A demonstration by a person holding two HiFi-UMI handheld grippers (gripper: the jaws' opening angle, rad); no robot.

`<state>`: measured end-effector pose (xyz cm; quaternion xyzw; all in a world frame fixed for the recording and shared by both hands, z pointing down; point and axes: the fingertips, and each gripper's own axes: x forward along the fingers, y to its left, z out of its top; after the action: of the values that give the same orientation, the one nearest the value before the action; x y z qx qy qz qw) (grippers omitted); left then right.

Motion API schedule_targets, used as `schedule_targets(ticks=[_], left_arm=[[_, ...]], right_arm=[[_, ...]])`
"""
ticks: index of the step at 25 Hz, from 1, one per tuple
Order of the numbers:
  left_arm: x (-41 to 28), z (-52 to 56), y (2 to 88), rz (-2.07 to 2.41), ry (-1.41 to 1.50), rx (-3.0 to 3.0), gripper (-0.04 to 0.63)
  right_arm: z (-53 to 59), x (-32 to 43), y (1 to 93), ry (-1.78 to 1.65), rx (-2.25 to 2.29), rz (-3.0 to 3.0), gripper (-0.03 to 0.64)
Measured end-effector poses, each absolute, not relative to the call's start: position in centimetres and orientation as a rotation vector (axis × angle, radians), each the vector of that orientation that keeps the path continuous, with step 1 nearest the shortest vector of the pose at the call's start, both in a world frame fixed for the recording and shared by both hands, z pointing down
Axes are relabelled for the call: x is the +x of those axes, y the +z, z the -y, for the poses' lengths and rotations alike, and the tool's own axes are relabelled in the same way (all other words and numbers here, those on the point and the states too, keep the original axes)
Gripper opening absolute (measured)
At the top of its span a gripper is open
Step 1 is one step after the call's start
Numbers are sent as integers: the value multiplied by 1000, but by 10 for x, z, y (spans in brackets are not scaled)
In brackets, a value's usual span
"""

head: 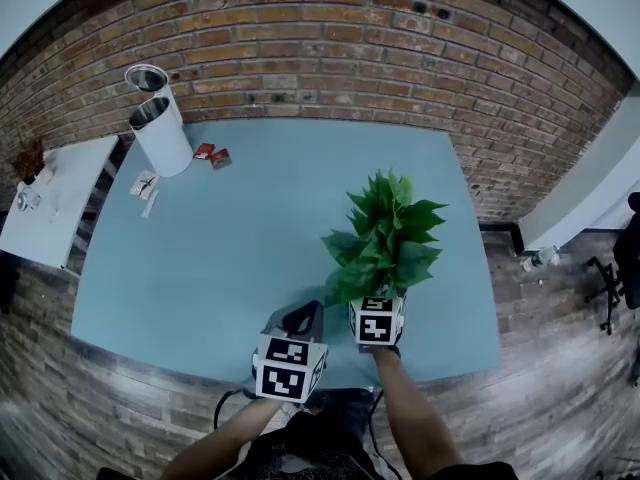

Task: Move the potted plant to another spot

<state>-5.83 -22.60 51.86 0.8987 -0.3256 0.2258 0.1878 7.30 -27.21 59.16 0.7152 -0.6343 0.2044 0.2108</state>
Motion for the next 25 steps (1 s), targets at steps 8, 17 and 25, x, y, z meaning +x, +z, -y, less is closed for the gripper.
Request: schedule_targets(ticks=[8, 17, 25], left_arm=[[-64, 223, 514, 888, 638, 2538, -2], [-68, 205, 517, 888, 624, 2550, -2], [-72, 197, 527, 890, 626, 2539, -2]], right_arm=[[260, 69, 590, 581, 2025, 1732, 465], [227, 57, 596, 609, 2020, 1730, 465], [208, 50, 592, 583, 2027, 1732, 465]])
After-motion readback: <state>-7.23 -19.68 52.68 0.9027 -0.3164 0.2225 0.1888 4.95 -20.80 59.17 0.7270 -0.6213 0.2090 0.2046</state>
